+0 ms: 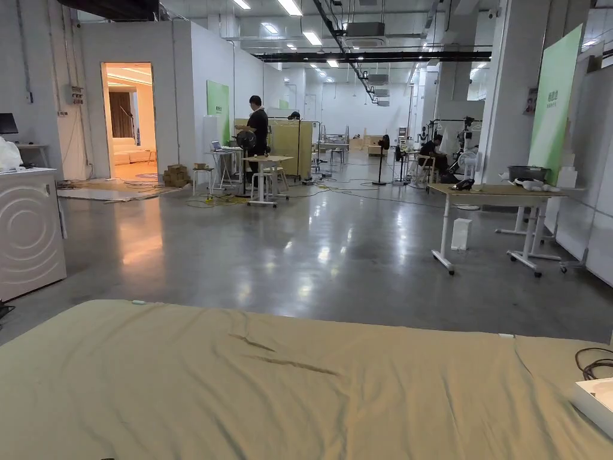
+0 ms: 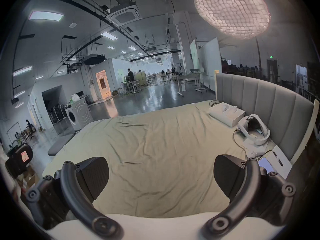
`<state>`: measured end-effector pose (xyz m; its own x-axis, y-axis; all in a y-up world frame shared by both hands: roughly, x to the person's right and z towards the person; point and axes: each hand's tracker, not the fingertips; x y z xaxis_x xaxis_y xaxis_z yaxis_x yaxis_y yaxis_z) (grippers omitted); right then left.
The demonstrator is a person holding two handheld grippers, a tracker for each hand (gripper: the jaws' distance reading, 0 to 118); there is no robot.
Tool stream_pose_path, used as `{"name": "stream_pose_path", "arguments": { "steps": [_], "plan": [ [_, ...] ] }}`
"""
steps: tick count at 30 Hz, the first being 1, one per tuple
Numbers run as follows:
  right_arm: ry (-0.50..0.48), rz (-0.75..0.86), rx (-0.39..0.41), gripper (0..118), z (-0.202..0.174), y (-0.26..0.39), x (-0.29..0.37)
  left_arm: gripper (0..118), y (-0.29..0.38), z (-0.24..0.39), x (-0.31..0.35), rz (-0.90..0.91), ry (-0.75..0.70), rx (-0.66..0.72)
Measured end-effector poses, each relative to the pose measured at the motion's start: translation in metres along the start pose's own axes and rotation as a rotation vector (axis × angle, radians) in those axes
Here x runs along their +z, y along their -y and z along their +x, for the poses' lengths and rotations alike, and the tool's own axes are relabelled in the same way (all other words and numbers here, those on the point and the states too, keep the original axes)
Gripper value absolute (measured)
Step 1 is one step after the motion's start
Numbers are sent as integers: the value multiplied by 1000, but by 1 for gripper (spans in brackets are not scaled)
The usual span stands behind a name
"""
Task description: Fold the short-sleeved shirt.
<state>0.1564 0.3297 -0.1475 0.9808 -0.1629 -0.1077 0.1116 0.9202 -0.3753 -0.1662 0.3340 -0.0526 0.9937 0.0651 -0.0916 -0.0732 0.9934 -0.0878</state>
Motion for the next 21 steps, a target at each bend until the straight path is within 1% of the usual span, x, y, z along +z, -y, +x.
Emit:
{"name": "stream_pose_path", "arguments": {
  "steps": [2, 5, 7, 10, 16, 17, 19, 21],
  "plan": [
    [-10, -23, -36, 118, -2, 1, -2, 102, 0, 0, 0, -1, 3, -6],
    [-30, -67, -123, 118, 1, 2, -4, 102, -1, 0, 0, -2, 6, -16],
    [-13, -86, -146, 117, 3, 2, -6, 102, -1, 1, 1, 0, 7, -20],
    [11, -92, -157, 116, 6, 0, -8, 102, 0, 1, 1, 0, 10, -15],
    [41, -159, -166, 116, 11, -1, -13, 102, 2, 1, 1, -7, 10, -12],
    [39, -157, -168, 116, 13, 2, -13, 102, 2, 1, 1, -6, 10, -13],
    [-4, -148, -154, 116, 14, 4, -12, 102, 1, 2, 1, -7, 15, -13],
    [-8, -152, -153, 116, 12, 4, -11, 102, 1, 3, 0, -9, 19, -16]
  ]
}}
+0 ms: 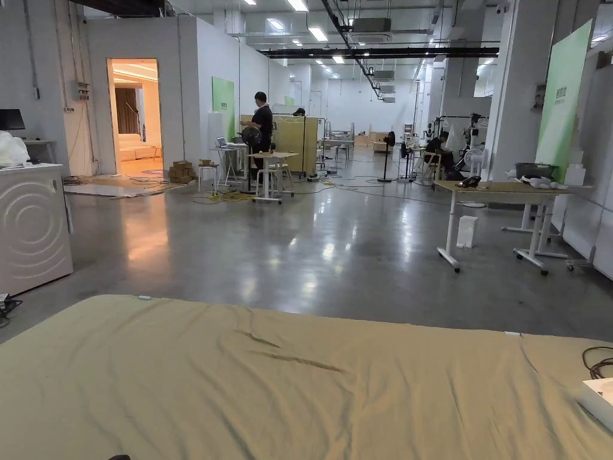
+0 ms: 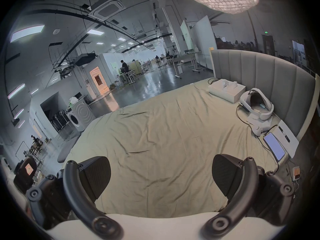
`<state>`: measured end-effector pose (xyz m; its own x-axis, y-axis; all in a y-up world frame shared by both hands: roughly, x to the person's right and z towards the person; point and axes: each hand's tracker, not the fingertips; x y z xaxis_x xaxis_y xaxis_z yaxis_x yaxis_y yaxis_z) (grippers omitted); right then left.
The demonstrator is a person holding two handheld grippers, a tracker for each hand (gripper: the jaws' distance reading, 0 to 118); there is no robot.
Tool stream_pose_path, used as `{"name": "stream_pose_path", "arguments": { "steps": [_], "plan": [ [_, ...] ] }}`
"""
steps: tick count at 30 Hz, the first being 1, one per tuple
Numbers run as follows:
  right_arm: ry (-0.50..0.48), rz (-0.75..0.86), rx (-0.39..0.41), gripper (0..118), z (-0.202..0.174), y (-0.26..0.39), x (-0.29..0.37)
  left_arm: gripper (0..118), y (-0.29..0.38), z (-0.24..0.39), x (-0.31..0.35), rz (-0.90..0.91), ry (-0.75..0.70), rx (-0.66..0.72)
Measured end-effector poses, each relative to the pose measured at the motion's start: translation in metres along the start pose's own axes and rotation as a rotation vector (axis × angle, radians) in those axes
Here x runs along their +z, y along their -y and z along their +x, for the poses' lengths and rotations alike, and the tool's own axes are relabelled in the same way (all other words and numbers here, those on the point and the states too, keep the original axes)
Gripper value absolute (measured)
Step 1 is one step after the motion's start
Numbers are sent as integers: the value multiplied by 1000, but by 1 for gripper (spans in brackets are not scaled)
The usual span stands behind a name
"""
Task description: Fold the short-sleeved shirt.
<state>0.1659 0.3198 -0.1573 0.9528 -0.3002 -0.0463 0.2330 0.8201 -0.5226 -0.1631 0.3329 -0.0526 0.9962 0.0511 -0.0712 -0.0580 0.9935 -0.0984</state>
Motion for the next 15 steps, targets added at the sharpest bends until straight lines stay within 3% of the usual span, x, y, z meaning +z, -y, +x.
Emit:
{"name": "stream_pose_path", "arguments": {
  "steps": [11, 15],
  "plan": [
    [-5, 4, 8, 115, 6, 3, -4, 102, 1, 3, -1, -9, 4, -6],
    [41, 22, 6, 112, 8, 3, -5, 102, 1, 3, -1, -9, 3, -4]
  ]
}}
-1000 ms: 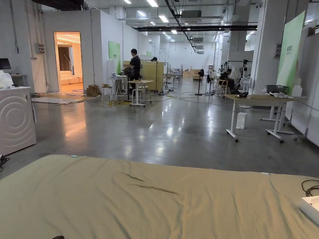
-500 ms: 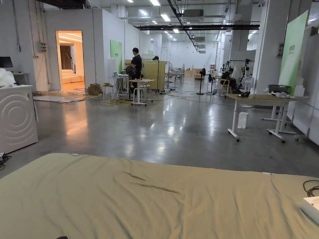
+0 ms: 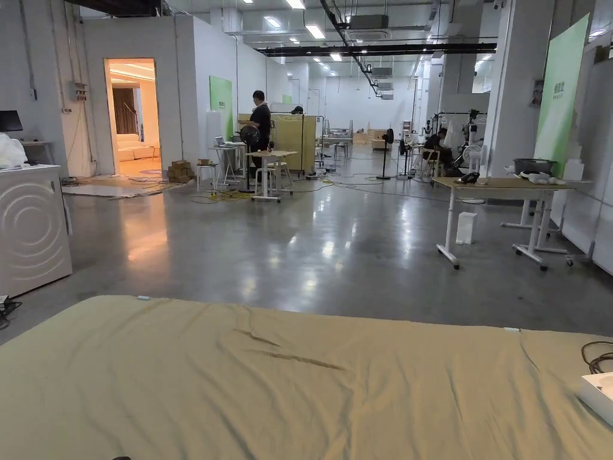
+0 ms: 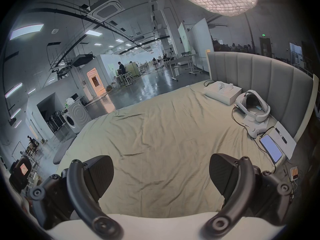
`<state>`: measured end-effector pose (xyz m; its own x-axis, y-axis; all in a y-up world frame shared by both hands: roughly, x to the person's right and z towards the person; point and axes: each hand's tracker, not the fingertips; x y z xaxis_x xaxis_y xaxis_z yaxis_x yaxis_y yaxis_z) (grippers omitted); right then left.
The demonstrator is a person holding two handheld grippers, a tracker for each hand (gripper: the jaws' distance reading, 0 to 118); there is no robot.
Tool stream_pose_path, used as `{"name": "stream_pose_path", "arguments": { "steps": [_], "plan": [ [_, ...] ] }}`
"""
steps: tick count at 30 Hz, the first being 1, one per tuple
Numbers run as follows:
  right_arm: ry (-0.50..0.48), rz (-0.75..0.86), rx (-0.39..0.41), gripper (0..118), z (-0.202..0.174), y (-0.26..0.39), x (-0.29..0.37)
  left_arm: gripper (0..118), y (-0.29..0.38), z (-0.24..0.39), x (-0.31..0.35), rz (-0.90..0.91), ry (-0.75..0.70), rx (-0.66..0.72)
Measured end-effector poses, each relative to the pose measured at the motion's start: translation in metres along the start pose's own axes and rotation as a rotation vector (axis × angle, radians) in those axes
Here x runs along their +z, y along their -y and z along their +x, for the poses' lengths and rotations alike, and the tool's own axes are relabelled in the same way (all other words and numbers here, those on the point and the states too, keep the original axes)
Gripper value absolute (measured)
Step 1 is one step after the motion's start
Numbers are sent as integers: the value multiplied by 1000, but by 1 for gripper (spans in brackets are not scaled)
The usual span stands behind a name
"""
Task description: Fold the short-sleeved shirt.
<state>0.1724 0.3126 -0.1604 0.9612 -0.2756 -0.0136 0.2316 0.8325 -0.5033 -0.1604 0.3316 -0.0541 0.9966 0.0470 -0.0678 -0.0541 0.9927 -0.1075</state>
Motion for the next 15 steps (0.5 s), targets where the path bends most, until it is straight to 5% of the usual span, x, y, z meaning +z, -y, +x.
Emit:
{"name": "stream_pose_path", "arguments": {
  "steps": [3, 9, 15],
  "plan": [
    [6, 10, -32, 114, 5, 0, 3, 102, -1, 1, 0, 2, 3, 1],
    [-133, 51, -79, 118, 16, 1, 11, 102, -2, 4, -1, 2, 11, -7],
    [-176, 170, -15, 118, 17, 3, 22, 102, -2, 5, 1, 5, 12, -14]
  ]
}}
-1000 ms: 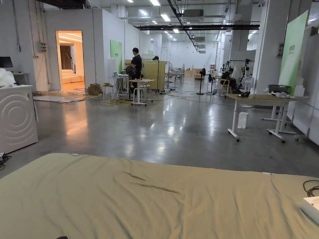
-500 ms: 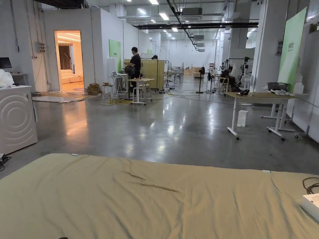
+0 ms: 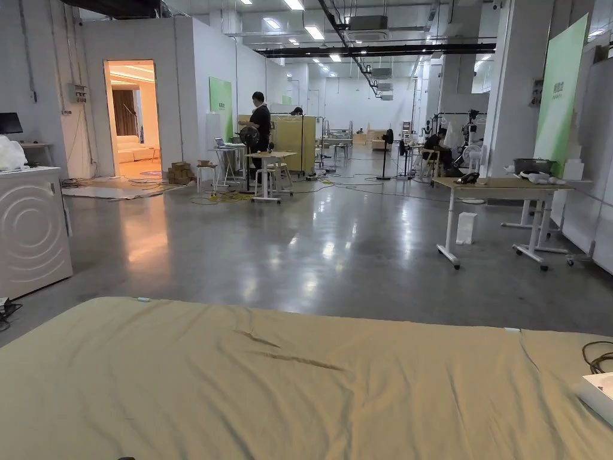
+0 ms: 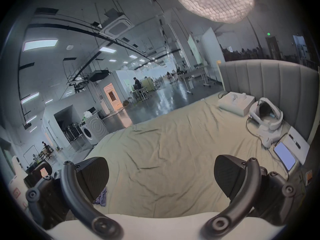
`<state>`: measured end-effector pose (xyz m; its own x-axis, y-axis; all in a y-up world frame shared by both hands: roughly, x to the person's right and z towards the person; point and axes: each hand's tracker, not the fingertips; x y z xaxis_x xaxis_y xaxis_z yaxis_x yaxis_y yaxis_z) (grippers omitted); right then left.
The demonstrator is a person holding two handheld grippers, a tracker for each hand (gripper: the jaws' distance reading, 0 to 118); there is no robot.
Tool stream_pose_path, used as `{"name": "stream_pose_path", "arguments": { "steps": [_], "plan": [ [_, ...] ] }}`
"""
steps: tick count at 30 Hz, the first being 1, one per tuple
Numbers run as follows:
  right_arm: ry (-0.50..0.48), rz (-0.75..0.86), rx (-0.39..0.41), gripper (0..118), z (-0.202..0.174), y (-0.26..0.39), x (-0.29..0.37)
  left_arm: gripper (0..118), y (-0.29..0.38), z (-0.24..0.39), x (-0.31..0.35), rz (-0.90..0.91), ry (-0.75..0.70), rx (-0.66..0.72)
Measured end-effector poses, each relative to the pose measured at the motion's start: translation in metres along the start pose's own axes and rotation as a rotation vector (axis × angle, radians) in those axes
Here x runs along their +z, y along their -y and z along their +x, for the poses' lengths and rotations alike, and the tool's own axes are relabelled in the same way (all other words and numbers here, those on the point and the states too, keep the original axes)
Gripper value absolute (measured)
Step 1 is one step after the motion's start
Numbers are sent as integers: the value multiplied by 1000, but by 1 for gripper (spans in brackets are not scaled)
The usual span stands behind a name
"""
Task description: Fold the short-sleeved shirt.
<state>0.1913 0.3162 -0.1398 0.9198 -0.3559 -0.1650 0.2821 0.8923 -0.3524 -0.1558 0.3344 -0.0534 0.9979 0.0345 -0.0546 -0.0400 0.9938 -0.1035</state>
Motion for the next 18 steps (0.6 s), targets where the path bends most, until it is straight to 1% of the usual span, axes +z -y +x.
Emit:
{"name": "stream_pose_path", "arguments": {
  "steps": [2, 3, 4, 5, 7, 9, 11, 13, 14, 15, 16, 17, 18],
  "plan": [
    [-1, 41, 22, 118, 0, 0, 4, 102, 0, -1, 0, 1, -2, 1],
    [-22, 88, 34, 118, 1, 2, 8, 102, 0, -1, 0, 1, -2, 4],
    [-73, 149, 66, 118, 2, 3, 13, 102, -1, -2, 0, 4, -3, 6],
    [-102, 208, 83, 118, 3, 2, 18, 102, -1, -3, 1, 5, -3, 9],
    [-66, 171, 64, 118, 2, -3, 20, 102, -1, -4, 1, 7, -6, 10],
    [-43, 155, 90, 118, 0, -8, 19, 102, -1, -4, 1, 9, -13, 15],
    [-22, 237, 118, 118, -2, -4, 28, 102, -2, -5, 1, 12, -8, 24],
    [-11, 348, 103, 118, -15, -8, 44, 102, -2, -5, 4, 19, -2, 19],
    [-39, 383, 89, 118, -17, -10, 50, 102, -2, -5, 5, 24, -2, 12],
    [-93, 399, 97, 118, -15, -12, 50, 102, -2, -5, 5, 26, -2, 7],
    [-130, 399, 122, 118, -14, -12, 48, 102, -2, -4, 6, 27, -4, 5],
    [-107, 361, 168, 118, -16, -13, 46, 102, -3, -4, 5, 28, -6, 5],
    [-37, 322, 196, 118, -23, -15, 46, 102, -4, -4, 5, 29, -4, 7]
  ]
}}
